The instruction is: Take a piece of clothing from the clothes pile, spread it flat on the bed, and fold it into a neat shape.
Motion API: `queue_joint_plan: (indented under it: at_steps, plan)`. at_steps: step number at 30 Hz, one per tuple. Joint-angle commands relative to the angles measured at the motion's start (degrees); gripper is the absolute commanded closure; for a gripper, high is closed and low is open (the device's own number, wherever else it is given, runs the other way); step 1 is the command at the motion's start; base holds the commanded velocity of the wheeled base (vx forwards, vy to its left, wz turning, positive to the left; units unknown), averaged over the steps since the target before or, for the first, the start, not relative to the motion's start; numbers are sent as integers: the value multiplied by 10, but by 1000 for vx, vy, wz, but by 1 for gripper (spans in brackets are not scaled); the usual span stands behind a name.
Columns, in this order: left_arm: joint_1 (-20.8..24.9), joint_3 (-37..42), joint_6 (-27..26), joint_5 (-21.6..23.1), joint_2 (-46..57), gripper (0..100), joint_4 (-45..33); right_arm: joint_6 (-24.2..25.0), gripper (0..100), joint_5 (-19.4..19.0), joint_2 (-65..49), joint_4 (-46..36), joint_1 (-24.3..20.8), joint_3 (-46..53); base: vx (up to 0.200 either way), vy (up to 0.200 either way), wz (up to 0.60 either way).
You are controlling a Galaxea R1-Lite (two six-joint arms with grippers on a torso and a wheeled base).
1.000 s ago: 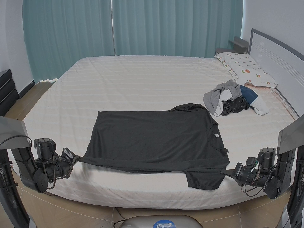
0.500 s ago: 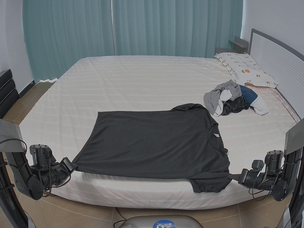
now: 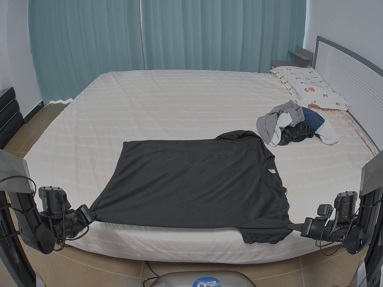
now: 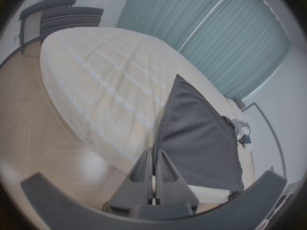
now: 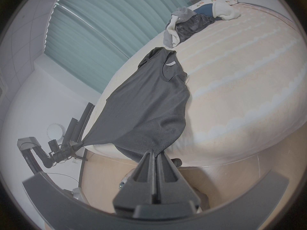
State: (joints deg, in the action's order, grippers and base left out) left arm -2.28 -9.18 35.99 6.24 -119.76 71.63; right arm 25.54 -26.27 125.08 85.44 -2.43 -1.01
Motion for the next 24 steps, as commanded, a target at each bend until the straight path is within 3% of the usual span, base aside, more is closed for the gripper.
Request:
queue_joint_plan:
  at_steps: [1, 6, 11, 24]
  plan:
    - [0, 17, -24, -1, -6, 100, 1, -21, 100, 0, -24, -29, 8, 10, 0, 0, 0]
    - [0, 33, -50, -3, -1, 100, 1, -61, 100, 0, -53, -83, 11, 10, 0, 0, 0]
    - [0, 61, -119, -16, -1, 100, 5, -109, 100, 2, -70, -143, 11, 10, 0, 0, 0]
    - [0, 91, -159, -40, -34, 100, 36, -167, 100, 7, -89, -211, 11, 10, 0, 0, 0]
